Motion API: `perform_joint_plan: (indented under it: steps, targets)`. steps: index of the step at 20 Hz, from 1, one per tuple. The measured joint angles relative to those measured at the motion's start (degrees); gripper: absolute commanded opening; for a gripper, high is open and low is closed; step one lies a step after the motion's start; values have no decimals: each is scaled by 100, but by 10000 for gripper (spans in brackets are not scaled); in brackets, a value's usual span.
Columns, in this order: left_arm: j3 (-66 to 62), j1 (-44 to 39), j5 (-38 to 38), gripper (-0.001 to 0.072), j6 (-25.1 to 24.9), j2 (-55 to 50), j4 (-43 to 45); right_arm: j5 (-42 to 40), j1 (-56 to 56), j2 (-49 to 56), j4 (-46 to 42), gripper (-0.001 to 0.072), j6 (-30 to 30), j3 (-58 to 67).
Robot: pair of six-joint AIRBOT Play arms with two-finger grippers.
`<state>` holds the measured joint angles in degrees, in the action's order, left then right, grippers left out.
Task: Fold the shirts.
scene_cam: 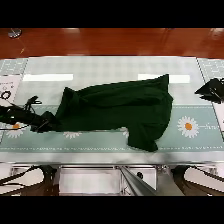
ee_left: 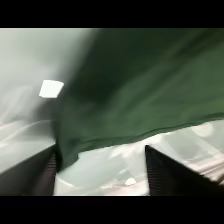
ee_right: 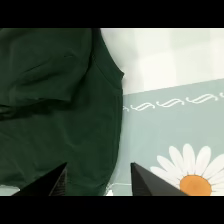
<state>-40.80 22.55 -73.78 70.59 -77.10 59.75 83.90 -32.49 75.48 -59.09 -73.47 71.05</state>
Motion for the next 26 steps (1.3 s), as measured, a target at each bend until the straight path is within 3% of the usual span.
perform_joint_plan:
  steps: [2, 3, 8, 9, 10, 17, 26]
  targets:
    - [2, -245, 181, 79, 17, -144, -13, 39, 0, -2, 4, 488, 4, 0]
    - [4, -348, 247, 23, 24, -199, -24, 59, 0, 0, 4, 489, 4, 0]
    - [2, -555, 289, 23, 44, -291, -59, 162, -72, -7, -680, 481, -28, -103]
    - [2, -570, 289, 23, 50, -291, -59, 181, -173, -13, -903, 491, -87, -229]
    - [2, -581, 291, 23, 26, -282, -55, 214, -310, -33, -997, 561, -114, -420]
    - [2, -605, 275, 23, -125, -225, -39, -188, -542, -127, 214, 534, 313, -2055]
    - [7, -605, 140, 24, -155, -221, -20, -1370, 800, -138, 203, 532, 278, -3101]
